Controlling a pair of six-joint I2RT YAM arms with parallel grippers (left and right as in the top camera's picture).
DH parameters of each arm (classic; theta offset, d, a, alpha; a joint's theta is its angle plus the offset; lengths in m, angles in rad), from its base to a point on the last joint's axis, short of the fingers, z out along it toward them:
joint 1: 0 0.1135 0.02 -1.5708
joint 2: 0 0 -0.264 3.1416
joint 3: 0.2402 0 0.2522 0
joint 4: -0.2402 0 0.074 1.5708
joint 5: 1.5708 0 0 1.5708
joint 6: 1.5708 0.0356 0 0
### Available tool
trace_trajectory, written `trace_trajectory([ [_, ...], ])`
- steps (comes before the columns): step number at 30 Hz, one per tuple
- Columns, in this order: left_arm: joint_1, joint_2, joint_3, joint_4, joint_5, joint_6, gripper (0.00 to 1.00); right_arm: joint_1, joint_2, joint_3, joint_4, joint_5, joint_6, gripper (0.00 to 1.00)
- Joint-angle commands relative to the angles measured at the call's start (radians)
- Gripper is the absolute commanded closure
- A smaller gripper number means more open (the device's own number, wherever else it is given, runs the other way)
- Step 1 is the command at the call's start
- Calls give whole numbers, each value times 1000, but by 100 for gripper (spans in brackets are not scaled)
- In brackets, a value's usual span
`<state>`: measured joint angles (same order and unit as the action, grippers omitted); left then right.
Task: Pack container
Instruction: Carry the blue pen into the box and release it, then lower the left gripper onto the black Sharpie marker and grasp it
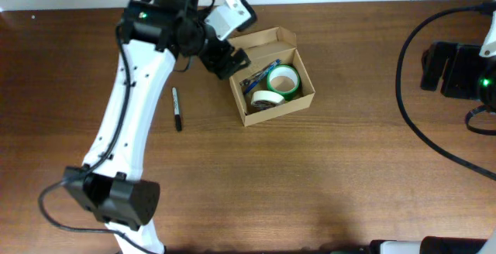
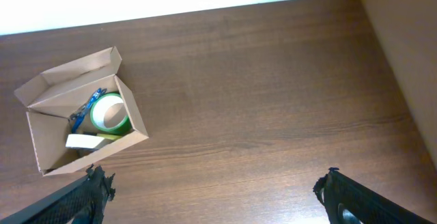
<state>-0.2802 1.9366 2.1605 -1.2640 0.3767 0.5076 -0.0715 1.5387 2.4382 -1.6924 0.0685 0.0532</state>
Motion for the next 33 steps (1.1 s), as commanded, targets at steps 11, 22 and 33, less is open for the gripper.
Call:
trace_trajectory([
  [11,136,41,-153,-47,-343,-708,20,-8,-14,1,-6,-9,3,1],
  [22,161,118,-489,196,-321,-927,24,-8,-14,1,-6,-9,3,1],
  [33,161,185,-593,352,-330,-1014,31,-8,-14,1,-6,-10,3,1],
])
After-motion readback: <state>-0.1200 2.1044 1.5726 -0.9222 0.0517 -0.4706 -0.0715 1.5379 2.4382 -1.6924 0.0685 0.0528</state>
